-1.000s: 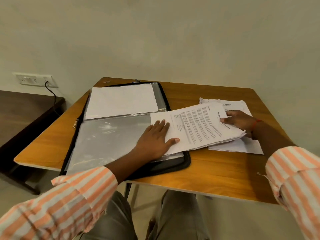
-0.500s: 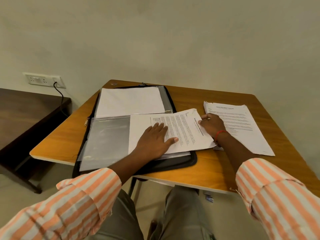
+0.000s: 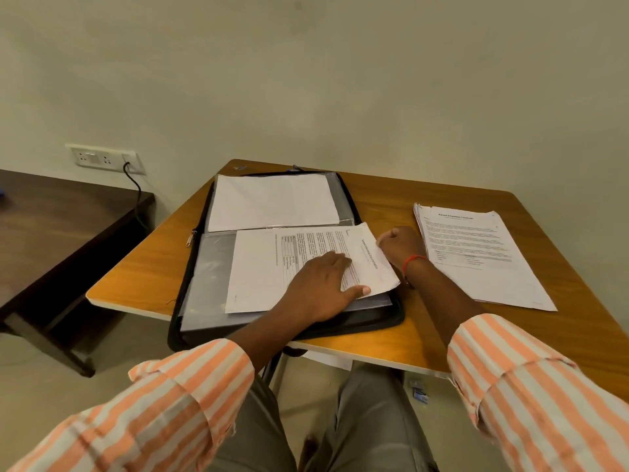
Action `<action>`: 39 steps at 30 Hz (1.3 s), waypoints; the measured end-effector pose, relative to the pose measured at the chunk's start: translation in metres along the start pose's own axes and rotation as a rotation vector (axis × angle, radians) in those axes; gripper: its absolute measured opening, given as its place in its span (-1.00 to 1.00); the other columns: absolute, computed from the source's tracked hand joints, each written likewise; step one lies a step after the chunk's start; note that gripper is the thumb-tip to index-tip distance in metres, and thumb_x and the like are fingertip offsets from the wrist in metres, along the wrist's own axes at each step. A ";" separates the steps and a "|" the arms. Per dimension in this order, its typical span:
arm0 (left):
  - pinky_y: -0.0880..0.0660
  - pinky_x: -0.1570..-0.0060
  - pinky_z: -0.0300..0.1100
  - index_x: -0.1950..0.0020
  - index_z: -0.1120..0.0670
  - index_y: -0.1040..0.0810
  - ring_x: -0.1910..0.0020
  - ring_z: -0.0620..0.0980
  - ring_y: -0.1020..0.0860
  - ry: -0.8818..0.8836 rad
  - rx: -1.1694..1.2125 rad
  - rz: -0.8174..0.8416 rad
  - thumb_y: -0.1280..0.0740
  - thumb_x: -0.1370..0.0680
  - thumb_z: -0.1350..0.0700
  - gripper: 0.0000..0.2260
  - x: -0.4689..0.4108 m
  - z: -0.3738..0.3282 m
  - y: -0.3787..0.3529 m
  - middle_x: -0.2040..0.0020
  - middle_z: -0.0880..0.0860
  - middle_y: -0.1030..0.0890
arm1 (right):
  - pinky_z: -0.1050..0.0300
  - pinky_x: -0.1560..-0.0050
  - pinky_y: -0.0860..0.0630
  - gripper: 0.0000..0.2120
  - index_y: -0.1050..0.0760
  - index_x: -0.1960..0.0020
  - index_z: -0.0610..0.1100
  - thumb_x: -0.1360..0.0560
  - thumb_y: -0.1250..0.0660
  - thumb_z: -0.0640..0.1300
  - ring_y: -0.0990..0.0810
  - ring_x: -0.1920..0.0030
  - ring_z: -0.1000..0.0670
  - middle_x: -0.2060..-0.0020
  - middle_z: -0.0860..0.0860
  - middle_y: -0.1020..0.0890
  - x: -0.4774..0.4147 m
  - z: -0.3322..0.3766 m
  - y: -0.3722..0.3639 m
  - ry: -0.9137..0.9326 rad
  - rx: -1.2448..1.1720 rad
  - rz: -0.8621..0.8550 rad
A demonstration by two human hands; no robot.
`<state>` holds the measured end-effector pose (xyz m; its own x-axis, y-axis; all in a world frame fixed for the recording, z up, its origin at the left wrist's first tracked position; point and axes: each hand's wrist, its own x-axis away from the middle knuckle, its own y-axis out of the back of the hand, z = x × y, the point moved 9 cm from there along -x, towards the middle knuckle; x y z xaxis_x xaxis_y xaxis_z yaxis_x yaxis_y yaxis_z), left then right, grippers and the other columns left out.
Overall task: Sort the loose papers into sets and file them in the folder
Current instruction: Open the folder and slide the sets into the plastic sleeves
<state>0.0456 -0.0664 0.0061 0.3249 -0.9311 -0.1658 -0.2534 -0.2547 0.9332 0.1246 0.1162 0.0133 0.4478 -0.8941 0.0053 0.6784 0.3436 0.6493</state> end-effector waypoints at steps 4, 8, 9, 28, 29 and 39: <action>-0.33 -0.40 -0.04 -0.50 -0.03 -0.36 -0.40 0.02 -0.40 -0.038 -0.035 -0.001 -0.19 -0.52 -0.44 -0.32 0.012 0.003 0.000 -0.47 -0.01 -0.42 | 0.00 -0.02 -0.65 -0.81 -0.71 0.17 -0.12 -0.52 -0.34 -0.23 -0.68 0.12 -0.09 0.17 -0.05 -0.72 0.001 -0.002 -0.005 -0.044 -0.046 0.071; -0.38 -0.29 -0.08 -0.41 -0.05 -0.46 -0.29 -0.02 -0.48 -0.101 -0.081 -0.104 -0.22 -0.52 -0.39 -0.41 0.017 -0.003 0.008 -0.36 -0.04 -0.52 | 0.04 0.08 -0.66 -0.88 -0.69 0.14 -0.23 -0.47 -0.40 -0.21 -0.67 0.22 -0.12 0.23 -0.12 -0.71 0.005 0.003 -0.023 -0.117 -0.085 0.087; -0.40 -0.24 -0.09 -0.38 -0.05 -0.48 -0.24 -0.03 -0.50 -0.120 -0.096 -0.139 -0.22 -0.53 -0.37 -0.45 0.019 -0.005 0.010 -0.31 -0.05 -0.55 | 0.06 0.13 -0.61 -0.89 -0.67 0.14 -0.25 -0.47 -0.40 -0.21 -0.64 0.23 -0.12 0.22 -0.13 -0.69 0.005 0.005 -0.028 -0.128 -0.065 0.099; -0.35 0.12 -0.08 0.05 -0.01 -0.58 0.16 0.01 -0.52 -0.235 -0.313 -0.429 -0.17 -0.67 -0.05 -0.75 0.035 -0.024 0.031 0.16 -0.03 -0.61 | 0.10 -0.10 -0.55 -0.62 -0.59 -0.22 -0.12 -0.55 -0.16 -0.42 -0.55 -0.07 -0.01 -0.11 -0.03 -0.58 0.004 0.020 -0.024 0.146 -0.076 0.103; -0.35 0.13 -0.07 0.06 -0.01 -0.58 0.17 0.02 -0.52 -0.228 -0.327 -0.442 -0.19 -0.67 -0.04 -0.77 0.035 -0.025 0.034 0.17 -0.02 -0.61 | 0.14 -0.14 -0.55 -0.52 -0.57 -0.28 -0.07 -0.54 -0.16 -0.48 -0.52 -0.17 0.02 -0.21 0.00 -0.53 0.009 0.021 -0.021 0.242 -0.052 0.115; -0.33 0.14 -0.02 0.02 0.07 -0.56 0.16 0.08 -0.48 -0.226 -0.496 -0.583 -0.42 -0.50 0.14 -0.91 0.000 -0.043 0.096 0.17 0.07 -0.58 | 0.35 -0.09 -0.50 -0.61 -0.57 -0.26 0.01 -0.50 -0.46 -0.29 -0.56 -0.18 0.06 -0.21 0.04 -0.56 0.027 0.046 -0.030 0.526 -0.095 0.318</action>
<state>0.0602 -0.0797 0.1095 0.0741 -0.7277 -0.6819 0.3526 -0.6205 0.7004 0.0890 0.0685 0.0290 0.8469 -0.4910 -0.2040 0.5029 0.6152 0.6072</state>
